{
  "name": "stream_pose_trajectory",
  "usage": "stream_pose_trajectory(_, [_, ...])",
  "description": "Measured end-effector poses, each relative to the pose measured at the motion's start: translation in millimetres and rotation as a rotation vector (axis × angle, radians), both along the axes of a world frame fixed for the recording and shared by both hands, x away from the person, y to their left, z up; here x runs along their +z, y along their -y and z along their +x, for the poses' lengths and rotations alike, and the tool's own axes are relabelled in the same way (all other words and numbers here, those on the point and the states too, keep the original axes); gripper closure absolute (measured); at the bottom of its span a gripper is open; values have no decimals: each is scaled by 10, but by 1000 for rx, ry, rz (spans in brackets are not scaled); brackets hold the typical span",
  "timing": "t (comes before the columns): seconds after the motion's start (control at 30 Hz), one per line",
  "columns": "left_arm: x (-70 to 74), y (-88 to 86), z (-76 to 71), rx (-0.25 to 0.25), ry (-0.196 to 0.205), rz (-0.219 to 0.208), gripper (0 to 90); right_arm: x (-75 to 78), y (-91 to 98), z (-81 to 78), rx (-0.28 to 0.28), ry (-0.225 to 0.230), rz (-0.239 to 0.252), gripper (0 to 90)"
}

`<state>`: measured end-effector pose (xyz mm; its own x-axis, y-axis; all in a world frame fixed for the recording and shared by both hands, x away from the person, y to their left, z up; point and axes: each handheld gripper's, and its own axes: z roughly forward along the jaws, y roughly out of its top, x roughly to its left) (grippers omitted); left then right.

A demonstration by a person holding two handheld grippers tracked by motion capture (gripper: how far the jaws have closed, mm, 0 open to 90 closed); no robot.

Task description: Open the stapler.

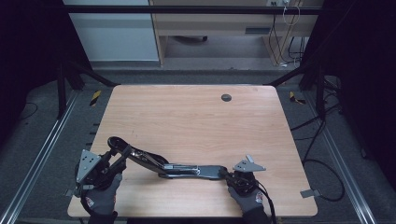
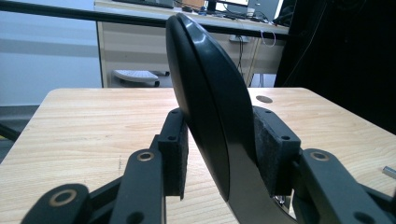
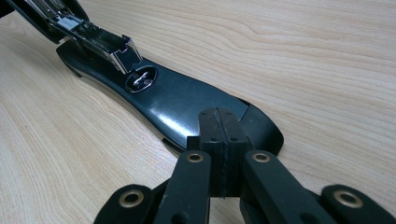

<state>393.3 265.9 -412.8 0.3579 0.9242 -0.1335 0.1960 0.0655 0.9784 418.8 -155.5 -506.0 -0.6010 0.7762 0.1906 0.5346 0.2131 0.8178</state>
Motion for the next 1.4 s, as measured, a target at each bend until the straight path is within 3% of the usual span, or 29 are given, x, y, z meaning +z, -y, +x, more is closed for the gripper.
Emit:
stream_pose_trajectory(0.6, [-24,-16,4,10,-13,-51,582,-1,-5,5,-1,-2,-2,900])
stream_pose_trajectory(1.03, [-12,-42,11,1,-18,-40,513,6,-7,12,2,-4,-6,900])
stream_pose_trajectory(1.4, [12,-58,4,-1,-28,-6,452,19,21,13,-4,-5,-8,900])
